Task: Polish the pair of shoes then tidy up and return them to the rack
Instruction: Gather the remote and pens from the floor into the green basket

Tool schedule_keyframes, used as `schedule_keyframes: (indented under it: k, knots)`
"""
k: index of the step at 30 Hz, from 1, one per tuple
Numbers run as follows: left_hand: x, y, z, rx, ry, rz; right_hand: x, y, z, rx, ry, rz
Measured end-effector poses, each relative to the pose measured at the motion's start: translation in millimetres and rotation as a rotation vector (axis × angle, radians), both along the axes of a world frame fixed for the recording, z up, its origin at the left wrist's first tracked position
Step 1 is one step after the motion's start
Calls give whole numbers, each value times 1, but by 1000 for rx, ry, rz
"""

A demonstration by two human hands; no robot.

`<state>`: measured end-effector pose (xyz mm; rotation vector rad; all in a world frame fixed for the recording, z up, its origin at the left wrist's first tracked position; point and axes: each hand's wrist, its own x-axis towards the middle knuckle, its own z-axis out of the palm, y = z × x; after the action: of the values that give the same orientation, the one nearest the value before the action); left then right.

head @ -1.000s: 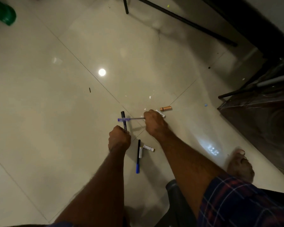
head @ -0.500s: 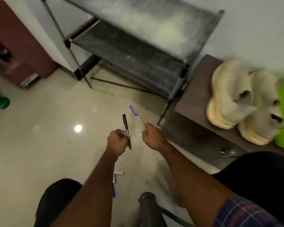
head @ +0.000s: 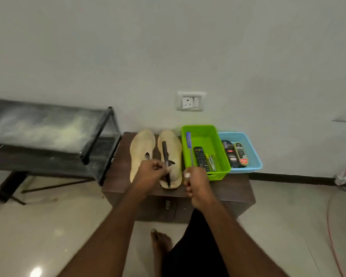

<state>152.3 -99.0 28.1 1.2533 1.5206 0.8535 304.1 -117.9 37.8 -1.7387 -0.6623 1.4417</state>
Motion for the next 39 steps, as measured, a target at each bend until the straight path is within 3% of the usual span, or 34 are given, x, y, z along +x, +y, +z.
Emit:
schedule_keyframes:
  k: [5,10,13,19,28,33,39]
  knots:
    - [83,58,6,-77,160,-8,68,46,11,-43,-153,22]
    - [113,111,-23,-144,440,-31,97,98,-1,-15,-722,365]
    - [124,133,-31,-176,507,-83,99,125,-19,-51,-838,521]
    - [140,153,-54,-165,554,-83,100,153,-63,-151,-878,654]
    - [160,156,-67,-48,837,-131,100,182,-126,-139,-914,916]
    - [158,163,-66,-83,852,-229,106,172,-97,-125,-938,984]
    - [136,178,-50,-83,739,-149,112,166,-69,-106,-889,1076]
